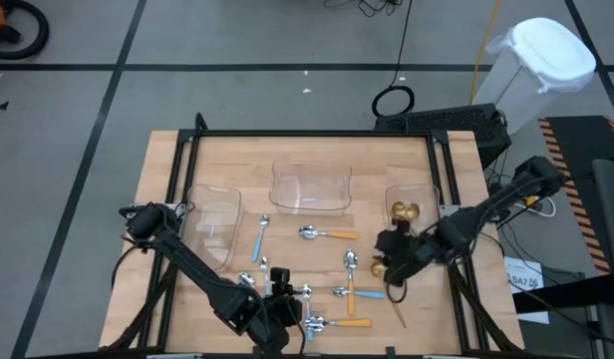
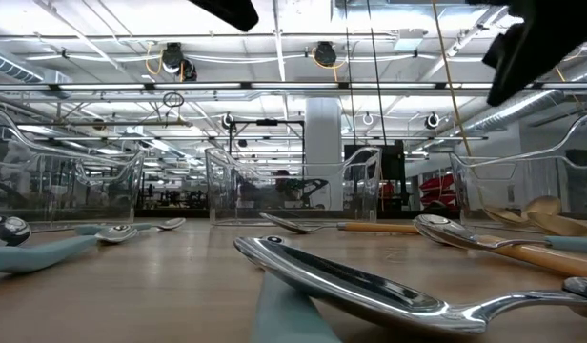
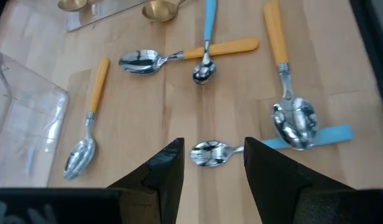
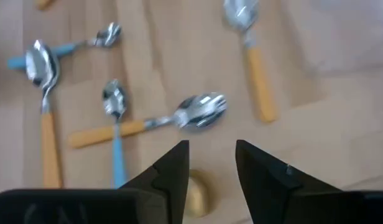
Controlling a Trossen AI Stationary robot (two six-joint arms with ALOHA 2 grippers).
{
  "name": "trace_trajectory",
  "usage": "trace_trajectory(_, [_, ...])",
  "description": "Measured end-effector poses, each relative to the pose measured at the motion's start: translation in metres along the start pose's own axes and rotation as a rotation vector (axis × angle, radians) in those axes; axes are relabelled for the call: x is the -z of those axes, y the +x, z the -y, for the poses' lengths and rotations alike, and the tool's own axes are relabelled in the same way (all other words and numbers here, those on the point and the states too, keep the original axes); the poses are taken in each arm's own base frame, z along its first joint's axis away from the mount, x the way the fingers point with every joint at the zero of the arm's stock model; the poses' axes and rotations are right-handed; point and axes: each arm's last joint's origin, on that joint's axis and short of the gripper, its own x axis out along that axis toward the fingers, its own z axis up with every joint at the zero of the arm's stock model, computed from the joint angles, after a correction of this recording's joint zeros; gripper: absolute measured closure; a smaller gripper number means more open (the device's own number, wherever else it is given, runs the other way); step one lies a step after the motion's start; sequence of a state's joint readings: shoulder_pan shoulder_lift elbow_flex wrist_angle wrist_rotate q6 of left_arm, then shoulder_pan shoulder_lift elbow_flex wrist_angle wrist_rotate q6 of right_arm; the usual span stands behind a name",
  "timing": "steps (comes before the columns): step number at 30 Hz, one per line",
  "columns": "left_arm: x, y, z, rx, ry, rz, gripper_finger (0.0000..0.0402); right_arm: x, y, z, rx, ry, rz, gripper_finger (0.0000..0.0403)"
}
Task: Sort silverware by color (type)
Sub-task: Put the gold spoon into the right transparent bin
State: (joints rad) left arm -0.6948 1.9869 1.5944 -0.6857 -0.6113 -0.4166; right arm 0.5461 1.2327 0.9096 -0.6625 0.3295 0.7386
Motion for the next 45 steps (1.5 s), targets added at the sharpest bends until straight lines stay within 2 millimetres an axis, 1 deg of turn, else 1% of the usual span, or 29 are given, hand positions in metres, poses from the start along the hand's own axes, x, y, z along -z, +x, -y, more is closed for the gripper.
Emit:
trace_trajectory(3, [0.0, -0.003, 0.005, 0.013, -0.036, 0.014, 0.0236, -0.001, 0.014, -0.011, -0.068, 0.034, -0.031, 0.0277])
trace_trajectory(8, [0.002, -0.004, 0.018, 0.042, -0.083, 0.055, 0.0236, 0.001, 0.029, -0.031, -0.128, 0.001, 0.002, 0.0278])
trace_trajectory(11, [0.006, -0.005, 0.029, 0.054, -0.089, 0.07, 0.0236, 0.009, 0.035, -0.039, -0.106, 0.015, -0.006, 0.0278])
trace_trajectory(14, [0.008, -0.004, 0.041, 0.071, -0.13, 0.098, 0.0236, 0.017, 0.038, -0.044, -0.094, 0.035, -0.035, 0.0278])
trace_trajectory(16, [0.013, -0.003, 0.047, 0.069, -0.124, 0.094, 0.0236, 0.022, 0.039, -0.048, -0.091, 0.04, -0.044, 0.0278])
trace_trajectory(18, [0.014, -0.001, 0.051, 0.071, -0.126, 0.106, 0.0236, 0.028, 0.04, -0.054, -0.081, 0.025, -0.038, 0.0278])
trace_trajectory(25, [0.011, 0.005, 0.044, 0.036, -0.145, 0.114, 0.0236, 0.049, 0.042, -0.072, -0.046, -0.07, -0.015, 0.0277])
trace_trajectory(28, [0.009, 0.008, 0.04, 0.027, -0.131, 0.111, 0.0236, 0.054, 0.039, -0.08, -0.025, -0.082, -0.022, 0.0277])
trace_trajectory(31, [0.007, 0.011, 0.036, 0.012, -0.106, 0.101, 0.0236, 0.054, 0.033, -0.091, -0.008, -0.092, -0.042, 0.0279])
trace_trajectory(34, [0.005, 0.015, 0.031, 0.001, -0.085, 0.098, 0.0236, 0.054, 0.024, -0.105, 0.051, -0.112, -0.111, 0.0287])
trace_trajectory(38, [0.002, 0.02, 0.024, -0.015, -0.063, 0.093, 0.0236, 0.062, 0.012, -0.122, 0.136, -0.129, -0.289, 0.0303])
trace_trajectory(40, [0.001, 0.023, 0.02, -0.022, -0.053, 0.089, 0.0236, 0.069, 0.01, -0.13, 0.159, -0.117, -0.373, 0.031])
trace_trajectory(42, [-0.001, 0.026, 0.017, -0.018, -0.046, 0.081, 0.0236, 0.077, 0.011, -0.138, 0.159, -0.09, -0.396, 0.0315])
trace_trajectory(45, [-0.002, 0.028, 0.014, -0.011, -0.03, 0.072, 0.0236, 0.088, 0.013, -0.143, 0.196, -0.002, -0.372, 0.0317])
